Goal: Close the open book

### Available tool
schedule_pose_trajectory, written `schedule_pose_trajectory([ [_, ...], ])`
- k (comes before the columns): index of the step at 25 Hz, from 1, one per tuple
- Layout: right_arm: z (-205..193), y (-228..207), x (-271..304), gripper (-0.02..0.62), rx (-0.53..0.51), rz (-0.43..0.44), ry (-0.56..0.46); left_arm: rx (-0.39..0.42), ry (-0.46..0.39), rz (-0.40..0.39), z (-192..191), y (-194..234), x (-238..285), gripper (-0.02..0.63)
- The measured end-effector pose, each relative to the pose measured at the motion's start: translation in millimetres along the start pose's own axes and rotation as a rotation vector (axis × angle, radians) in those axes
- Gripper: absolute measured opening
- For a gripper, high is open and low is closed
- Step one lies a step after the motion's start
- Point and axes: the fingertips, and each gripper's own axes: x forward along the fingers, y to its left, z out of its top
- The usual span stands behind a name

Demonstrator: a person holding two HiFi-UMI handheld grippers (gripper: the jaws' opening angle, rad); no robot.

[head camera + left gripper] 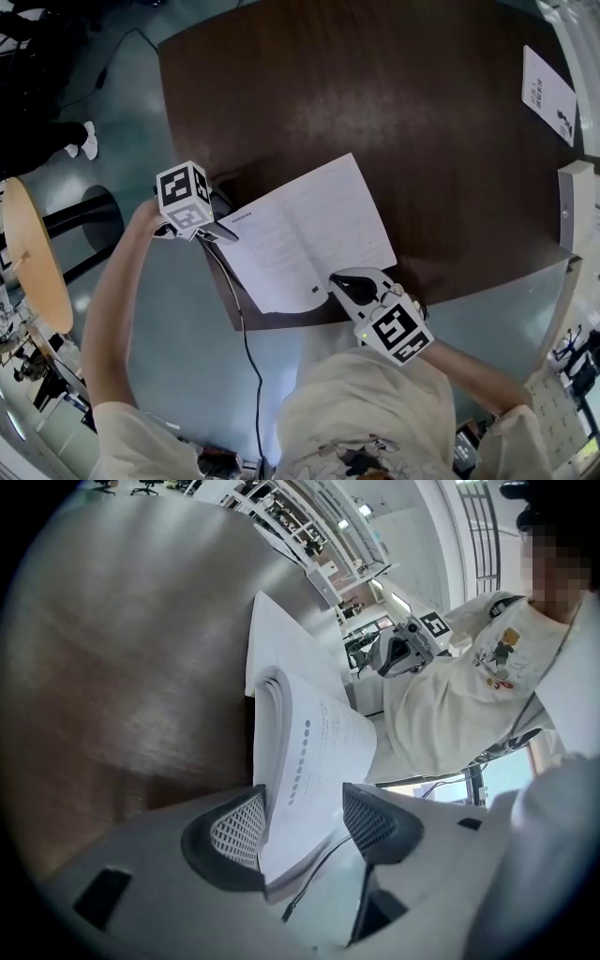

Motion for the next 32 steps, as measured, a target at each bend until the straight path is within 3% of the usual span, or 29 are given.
schedule_pose_trajectory([
  [5,-3.7,0.3,2.6,0.006,0.002,-0.003,0.004,-0.001,-0.006,0.014,-2.6,9.8,1.6,0.253],
  [9,-7.1,4.1,4.7,0.006,0.001,0.0,0.011,0.014,-0.009,0.049,-4.7,16.6,5.5,0.17],
  [14,-8.6,10.7,5.4,0.006,0.003,0.005,0.004,0.023,0.003,0.09,-9.9,17.7,6.7,0.156],
  [22,-9.0,18.1,7.0,0.006,-0.016,-0.006,-0.017,-0.003,0.003,0.148,-17.6,12.0,1.2,0.081],
  [32,-3.6,27.7,2.7,0.006,-0.022,-0.035,-0.053,0.005,0.022,0.21,-4.7,-9.9,-16.3,0.066],
])
